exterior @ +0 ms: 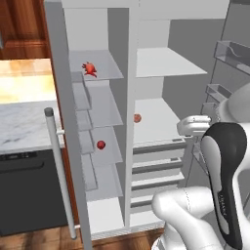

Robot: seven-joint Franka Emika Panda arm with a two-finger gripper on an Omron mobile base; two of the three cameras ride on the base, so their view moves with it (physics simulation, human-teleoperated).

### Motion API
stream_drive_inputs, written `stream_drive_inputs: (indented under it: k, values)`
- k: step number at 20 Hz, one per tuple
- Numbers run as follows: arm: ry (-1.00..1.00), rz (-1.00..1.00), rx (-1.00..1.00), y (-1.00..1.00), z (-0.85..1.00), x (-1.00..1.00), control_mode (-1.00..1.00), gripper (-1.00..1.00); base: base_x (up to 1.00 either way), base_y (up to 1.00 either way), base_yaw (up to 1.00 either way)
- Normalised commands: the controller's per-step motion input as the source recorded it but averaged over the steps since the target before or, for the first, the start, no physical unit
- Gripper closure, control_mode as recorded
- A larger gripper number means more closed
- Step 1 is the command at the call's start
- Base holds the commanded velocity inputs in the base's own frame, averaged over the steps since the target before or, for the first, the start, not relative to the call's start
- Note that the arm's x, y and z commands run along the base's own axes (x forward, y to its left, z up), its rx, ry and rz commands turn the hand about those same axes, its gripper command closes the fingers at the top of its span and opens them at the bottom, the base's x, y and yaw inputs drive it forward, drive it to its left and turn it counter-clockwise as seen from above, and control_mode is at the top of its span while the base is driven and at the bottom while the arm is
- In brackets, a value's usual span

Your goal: There's a fish in the fridge that needs to be moved to the freezer for freezing. Pick up the fish from the fridge, place it on any shelf in the freezer, and close the fridge and freezer doors when done.

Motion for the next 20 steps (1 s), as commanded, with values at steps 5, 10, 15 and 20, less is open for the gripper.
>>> stream_drive_inputs:
  k: [5,10,15,20]
  values:
    - [0.0,0.0,0.0,0.0,0.0,0.0,1.0,-1.0,-0.19,0.26,0.0]
    - [0.0,0.0,0.0,0.0,0.0,0.0,1.0,-1.0,-0.07,0.0,0.0]
    - [0.0,0.0,0.0,0.0,0.0,0.0,1.0,-1.0,-0.26,0.08,-0.01]
    - [0.0,0.0,0.0,0.0,0.0,0.0,1.0,-1.0,-0.41,0.16,-0.01]
